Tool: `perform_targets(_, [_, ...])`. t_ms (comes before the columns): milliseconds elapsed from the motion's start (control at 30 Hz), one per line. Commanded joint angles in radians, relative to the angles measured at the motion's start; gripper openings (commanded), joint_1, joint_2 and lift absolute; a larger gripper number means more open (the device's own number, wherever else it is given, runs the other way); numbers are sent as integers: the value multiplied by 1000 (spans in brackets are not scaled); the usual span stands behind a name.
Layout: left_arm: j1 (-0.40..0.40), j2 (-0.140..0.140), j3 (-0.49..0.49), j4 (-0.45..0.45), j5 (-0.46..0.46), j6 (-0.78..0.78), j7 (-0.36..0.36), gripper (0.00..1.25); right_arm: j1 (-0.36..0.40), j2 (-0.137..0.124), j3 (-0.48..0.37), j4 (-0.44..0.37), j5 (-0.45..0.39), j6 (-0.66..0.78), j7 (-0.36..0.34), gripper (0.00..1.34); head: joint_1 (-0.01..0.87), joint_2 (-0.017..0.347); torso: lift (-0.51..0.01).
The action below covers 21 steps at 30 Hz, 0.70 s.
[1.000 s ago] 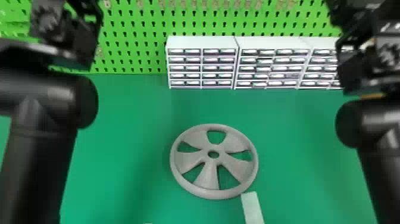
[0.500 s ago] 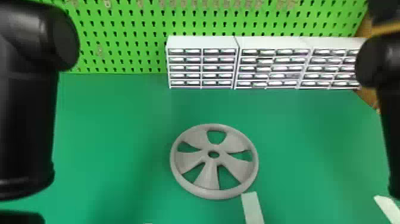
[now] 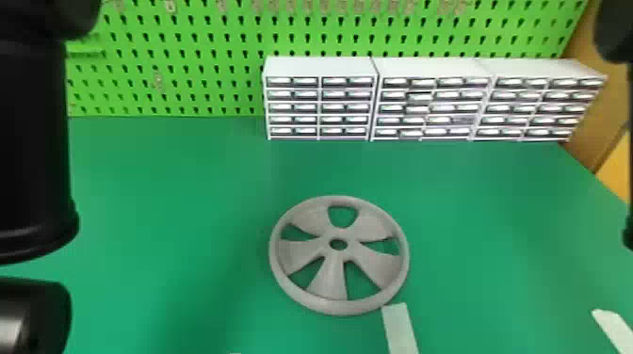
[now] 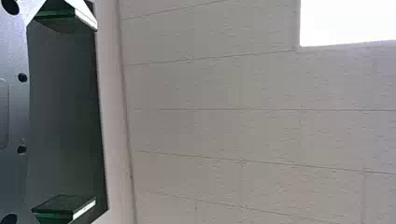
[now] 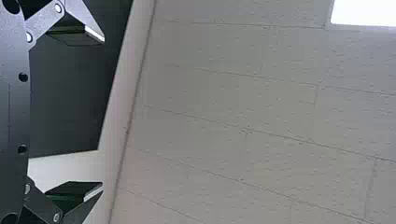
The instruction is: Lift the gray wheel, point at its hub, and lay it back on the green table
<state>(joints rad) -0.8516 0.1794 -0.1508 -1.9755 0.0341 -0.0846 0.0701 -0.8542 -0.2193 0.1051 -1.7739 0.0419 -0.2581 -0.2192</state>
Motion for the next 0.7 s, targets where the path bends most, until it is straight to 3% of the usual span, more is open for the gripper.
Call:
perform_targets(0, [-24,5,10,-20,-13,-3,2,1250,-26,-8,-5,-18,12,-4,-5,1141,692,48,-93])
perform_targets(667, [-69,20,31,-83,-28,-6,13,1250,-75,-17,-10,-50,39,-1,-20,1141,692,48,-93])
